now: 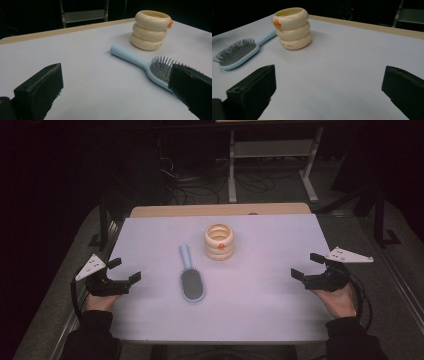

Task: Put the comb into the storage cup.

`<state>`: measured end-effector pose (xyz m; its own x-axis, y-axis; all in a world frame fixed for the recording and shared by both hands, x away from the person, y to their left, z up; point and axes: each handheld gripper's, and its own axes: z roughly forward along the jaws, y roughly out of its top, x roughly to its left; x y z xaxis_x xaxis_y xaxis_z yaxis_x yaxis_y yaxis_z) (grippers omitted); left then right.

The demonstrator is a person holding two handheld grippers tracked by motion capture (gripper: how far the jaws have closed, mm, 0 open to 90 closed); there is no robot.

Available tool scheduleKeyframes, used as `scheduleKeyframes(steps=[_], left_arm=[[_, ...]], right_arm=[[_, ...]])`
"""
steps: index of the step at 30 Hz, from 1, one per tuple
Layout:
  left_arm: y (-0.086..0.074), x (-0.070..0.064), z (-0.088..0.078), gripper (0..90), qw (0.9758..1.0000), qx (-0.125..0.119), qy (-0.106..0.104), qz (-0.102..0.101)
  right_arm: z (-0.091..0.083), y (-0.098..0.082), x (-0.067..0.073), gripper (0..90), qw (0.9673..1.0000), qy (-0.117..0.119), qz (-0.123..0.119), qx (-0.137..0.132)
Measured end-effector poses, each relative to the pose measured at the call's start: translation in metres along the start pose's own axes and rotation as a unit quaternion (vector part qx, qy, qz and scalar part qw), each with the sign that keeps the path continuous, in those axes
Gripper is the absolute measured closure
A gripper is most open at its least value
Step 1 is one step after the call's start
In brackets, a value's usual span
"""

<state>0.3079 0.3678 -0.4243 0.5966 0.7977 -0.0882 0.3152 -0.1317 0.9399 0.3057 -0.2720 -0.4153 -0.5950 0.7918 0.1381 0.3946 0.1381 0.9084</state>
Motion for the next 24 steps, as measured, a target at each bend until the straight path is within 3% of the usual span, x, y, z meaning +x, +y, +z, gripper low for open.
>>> scheduleKeyframes(steps=[24], left_arm=[[0.0005, 0.003, -0.0045, 0.0, 0.9999, -0.002, -0.008, -0.01]], right_arm=[[-0.0018, -0.0009, 0.003, 0.0, 1.0, 0.0, -0.007, 0.005]])
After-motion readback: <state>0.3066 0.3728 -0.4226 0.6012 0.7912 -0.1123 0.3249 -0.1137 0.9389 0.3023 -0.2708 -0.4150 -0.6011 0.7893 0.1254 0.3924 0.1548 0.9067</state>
